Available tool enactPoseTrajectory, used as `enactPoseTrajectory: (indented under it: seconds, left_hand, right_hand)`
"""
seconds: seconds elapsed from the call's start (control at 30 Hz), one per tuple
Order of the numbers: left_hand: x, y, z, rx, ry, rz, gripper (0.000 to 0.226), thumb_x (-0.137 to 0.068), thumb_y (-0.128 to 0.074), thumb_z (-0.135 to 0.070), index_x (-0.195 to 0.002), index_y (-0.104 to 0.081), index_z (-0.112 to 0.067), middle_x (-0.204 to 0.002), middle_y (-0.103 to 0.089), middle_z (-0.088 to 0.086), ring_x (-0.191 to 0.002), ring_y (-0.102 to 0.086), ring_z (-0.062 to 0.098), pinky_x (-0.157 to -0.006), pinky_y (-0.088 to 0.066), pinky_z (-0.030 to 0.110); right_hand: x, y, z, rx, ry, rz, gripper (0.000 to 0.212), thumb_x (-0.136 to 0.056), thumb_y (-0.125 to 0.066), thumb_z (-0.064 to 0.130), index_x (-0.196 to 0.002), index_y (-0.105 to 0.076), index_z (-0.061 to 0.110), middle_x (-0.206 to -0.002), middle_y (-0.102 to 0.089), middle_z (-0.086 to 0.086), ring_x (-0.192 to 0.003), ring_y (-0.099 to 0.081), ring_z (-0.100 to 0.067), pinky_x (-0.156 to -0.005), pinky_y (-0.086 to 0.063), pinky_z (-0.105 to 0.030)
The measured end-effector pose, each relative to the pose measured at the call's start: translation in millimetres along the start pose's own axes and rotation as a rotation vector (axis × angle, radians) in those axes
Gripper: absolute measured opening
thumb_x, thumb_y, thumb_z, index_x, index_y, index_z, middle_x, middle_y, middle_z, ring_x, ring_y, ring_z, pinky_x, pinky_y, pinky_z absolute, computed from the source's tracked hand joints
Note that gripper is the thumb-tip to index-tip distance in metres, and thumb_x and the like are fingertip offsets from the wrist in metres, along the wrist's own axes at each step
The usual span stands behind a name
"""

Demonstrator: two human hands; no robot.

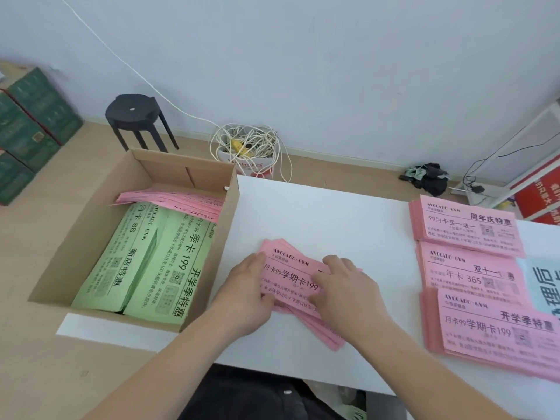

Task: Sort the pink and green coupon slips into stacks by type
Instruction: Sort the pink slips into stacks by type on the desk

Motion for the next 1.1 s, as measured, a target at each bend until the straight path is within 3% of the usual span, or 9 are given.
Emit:
enactPoseTrajectory:
  seconds: [0.1,0.23,0.33,0.43,0.6,0.77,0.87,0.97,1.1]
  left_hand:
    - [12.1,-0.6,4.1,0.198,0.010,-0.140,0.070,-0.092,-0.060,-0.009,-0.157,-0.035,-0.019,-0.154,-0.042,-0.009,-0.139,-0.040,0.009,-0.114,-0.036,0.025]
    - [23.4,9.7,-5.3,0.276,-0.103,-0.289,0.058,-0.087,-0.064,-0.010,-0.139,-0.054,-0.034,-0.125,-0.055,-0.023,-0.121,-0.049,-0.001,-0.101,-0.046,0.026]
    - [41.8,6.6,-22.4,0.289,-0.305,-0.163,0.041,-0.089,-0.064,-0.012,-0.124,-0.062,-0.032,-0.115,-0.057,-0.022,-0.111,-0.058,0.004,-0.094,-0.048,0.023]
    - [58.7,-3.4,-29.3,0.261,-0.442,-0.031,0.039,-0.088,-0.064,-0.011,-0.122,-0.065,-0.029,-0.126,-0.053,-0.029,-0.122,-0.051,-0.003,-0.104,-0.038,0.013]
    - [44.3,-1.9,-5.8,0.255,-0.167,-0.069,0.041,-0.094,-0.056,-0.010,-0.130,-0.061,-0.029,-0.144,-0.033,-0.025,-0.138,-0.027,-0.009,-0.103,-0.010,-0.005]
    - [15.7,11.4,1.9,0.409,0.083,-0.080,0.042,-0.092,-0.058,-0.006,-0.130,-0.058,-0.023,-0.132,-0.055,-0.009,-0.109,-0.051,0.001,-0.088,-0.035,0.007]
    - [18.0,9.2,2.3,0.448,0.053,-0.174,0.039,-0.092,-0.061,-0.008,-0.124,-0.061,-0.031,-0.119,-0.059,-0.014,-0.111,-0.056,0.002,-0.096,-0.044,0.020]
    - [31.3,6.3,-10.7,0.556,-0.044,-0.029,0.046,-0.091,-0.057,-0.001,-0.122,-0.061,-0.034,-0.110,-0.067,-0.016,-0.106,-0.059,-0.005,-0.092,-0.043,0.010]
    - [43.5,-4.8,-19.1,0.547,-0.126,0.046,0.047,-0.089,-0.052,0.005,-0.115,-0.068,-0.031,-0.114,-0.069,-0.021,-0.113,-0.061,-0.004,-0.099,-0.042,0.010]
  right_hand:
    - [8.1,-16.9,12.3,-0.043,-0.078,0.045,0.035,-0.103,-0.040,0.047,-0.111,-0.067,0.026,-0.126,-0.046,0.004,-0.116,-0.043,-0.020,-0.074,-0.039,-0.032]
    - [7.5,-14.2,25.7,-0.216,-0.175,0.022,0.058,-0.104,-0.026,0.058,-0.099,-0.073,0.023,-0.115,-0.053,0.004,-0.112,-0.048,-0.022,-0.083,-0.043,-0.034]
    - [9.7,-11.2,27.2,-0.456,-0.217,-0.005,0.072,-0.095,-0.015,0.076,-0.081,-0.063,0.025,-0.091,-0.059,0.010,-0.096,-0.056,-0.016,-0.085,-0.047,-0.038]
    - [15.7,-2.1,22.4,-0.656,-0.291,0.003,0.056,-0.100,-0.035,0.067,-0.067,-0.052,0.025,-0.067,-0.059,0.007,-0.068,-0.057,-0.006,-0.064,-0.042,-0.024]
    - [14.0,-6.7,14.4,-0.708,-0.412,0.024,0.042,-0.097,-0.043,0.067,-0.096,-0.062,0.030,-0.088,-0.068,0.014,-0.083,-0.063,-0.005,-0.072,-0.049,-0.028]
    - [1.9,7.5,30.4,-0.689,-0.500,-0.033,0.058,-0.078,-0.057,0.083,-0.087,-0.061,0.026,-0.082,-0.067,0.014,-0.077,-0.060,-0.002,-0.064,-0.043,-0.024]
    - [0.7,7.6,34.4,-0.634,-0.535,-0.029,0.069,-0.067,-0.057,0.091,-0.082,-0.061,0.023,-0.076,-0.067,0.011,-0.072,-0.061,-0.006,-0.063,-0.046,-0.027]
    - [-1.7,7.3,29.4,-0.591,-0.538,-0.059,0.075,-0.070,-0.049,0.094,-0.076,-0.061,0.021,-0.068,-0.066,0.009,-0.067,-0.060,-0.007,-0.059,-0.043,-0.027]
    - [-1.9,6.8,15.4,-0.603,-0.474,-0.041,0.060,-0.092,-0.044,0.071,-0.067,-0.052,0.017,-0.059,-0.057,0.006,-0.061,-0.055,-0.014,-0.057,-0.040,-0.028]
Point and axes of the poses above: each hand's wrist, its own x-axis away from the middle knuckle, its own y-axis out of the back of the hand, z = x × y, the point moved 3 cm from there along -x, towards the middle knuckle
